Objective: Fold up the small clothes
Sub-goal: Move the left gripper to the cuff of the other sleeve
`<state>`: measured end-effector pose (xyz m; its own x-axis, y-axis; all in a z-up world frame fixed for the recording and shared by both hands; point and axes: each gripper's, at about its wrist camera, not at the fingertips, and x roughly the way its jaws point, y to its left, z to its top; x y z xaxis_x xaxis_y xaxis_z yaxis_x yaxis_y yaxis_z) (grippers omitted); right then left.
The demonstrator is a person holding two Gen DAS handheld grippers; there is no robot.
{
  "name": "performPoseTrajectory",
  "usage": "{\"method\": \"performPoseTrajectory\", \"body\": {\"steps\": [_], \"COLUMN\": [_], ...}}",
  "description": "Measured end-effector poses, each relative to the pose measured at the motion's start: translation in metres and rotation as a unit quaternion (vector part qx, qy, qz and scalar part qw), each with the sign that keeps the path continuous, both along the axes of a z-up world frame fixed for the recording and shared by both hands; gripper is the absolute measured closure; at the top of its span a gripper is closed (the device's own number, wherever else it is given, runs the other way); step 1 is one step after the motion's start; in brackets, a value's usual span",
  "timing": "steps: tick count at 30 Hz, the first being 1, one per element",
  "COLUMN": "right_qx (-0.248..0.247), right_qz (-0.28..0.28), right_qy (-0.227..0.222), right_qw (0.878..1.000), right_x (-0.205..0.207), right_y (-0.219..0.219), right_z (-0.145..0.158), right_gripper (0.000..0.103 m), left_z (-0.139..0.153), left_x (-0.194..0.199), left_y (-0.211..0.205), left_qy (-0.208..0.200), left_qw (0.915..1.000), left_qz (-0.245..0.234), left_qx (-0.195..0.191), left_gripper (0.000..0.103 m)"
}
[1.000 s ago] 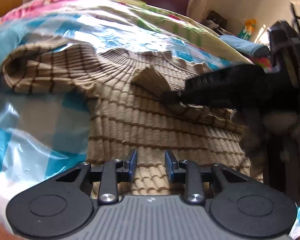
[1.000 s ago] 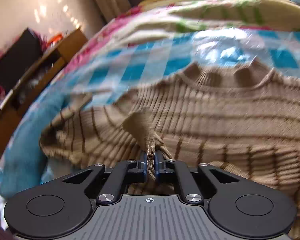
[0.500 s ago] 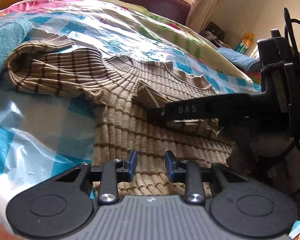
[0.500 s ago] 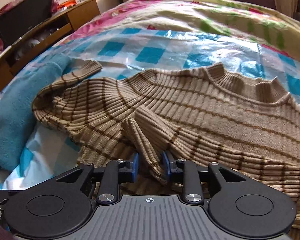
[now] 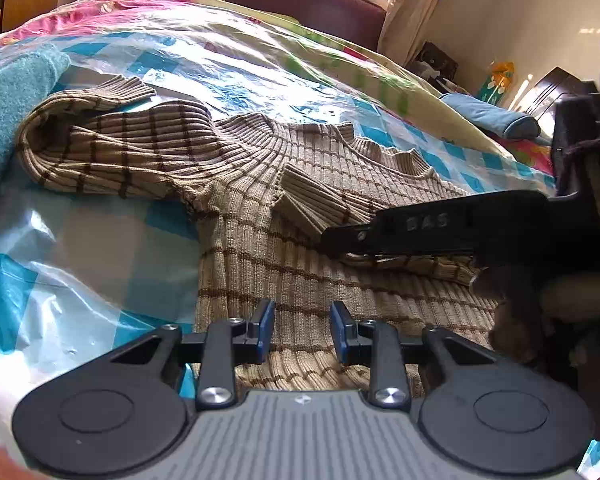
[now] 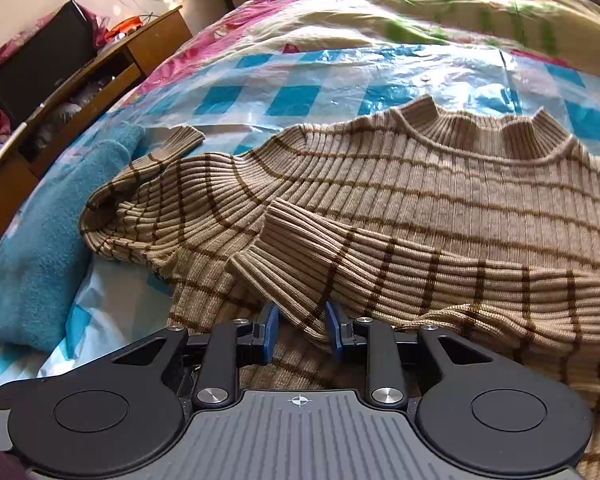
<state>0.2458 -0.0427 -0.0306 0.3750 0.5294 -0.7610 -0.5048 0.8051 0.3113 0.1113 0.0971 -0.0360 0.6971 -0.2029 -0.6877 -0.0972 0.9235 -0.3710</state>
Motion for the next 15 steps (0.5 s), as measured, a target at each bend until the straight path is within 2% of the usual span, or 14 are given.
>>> {"method": "performPoseTrajectory", "body": {"steps": [4,8,10,13,15], "right_qx": [0.032,0.013,0.01,-0.006,-0.026], "right_qz": [-0.006,-0.012,-0.004,0.017,0.027], "right_qy": [-0.006,-0.023,-0.021,-0.043,-0.06], "right_qw": [0.999,1.0,1.0,0.999,0.997], "right_x": [-0.001,0.003,0.002,-0.002,-0.003], "right_y": [-0.008,-0.001,0.007,0.02,0.028], "right_z": [0.009,0.005,0.0,-0.004,-0.008], "right_gripper": [0.075,0.069,0.063,0.053,0.053], "left_z": [-0.001,-0.002,-0.002,-0.002,-0.003], "left_x": [0.001,0.002,0.002,0.002,0.002], "left_y": [-0.001,-0.001,0.0,0.002,0.002], "left_qy": [0.001,0.003,0.002,0.003,0.004], "left_qw": [1.0,1.0,1.0,0.9999,0.9999], "left_qz": [-0.001,-0.003,-0.003,-0.002,-0.001], "left_qx": [0.001,-0.001,-0.006,-0.013,-0.014], "left_gripper": [0.069,0.069,0.069,0.069,0.069]}}
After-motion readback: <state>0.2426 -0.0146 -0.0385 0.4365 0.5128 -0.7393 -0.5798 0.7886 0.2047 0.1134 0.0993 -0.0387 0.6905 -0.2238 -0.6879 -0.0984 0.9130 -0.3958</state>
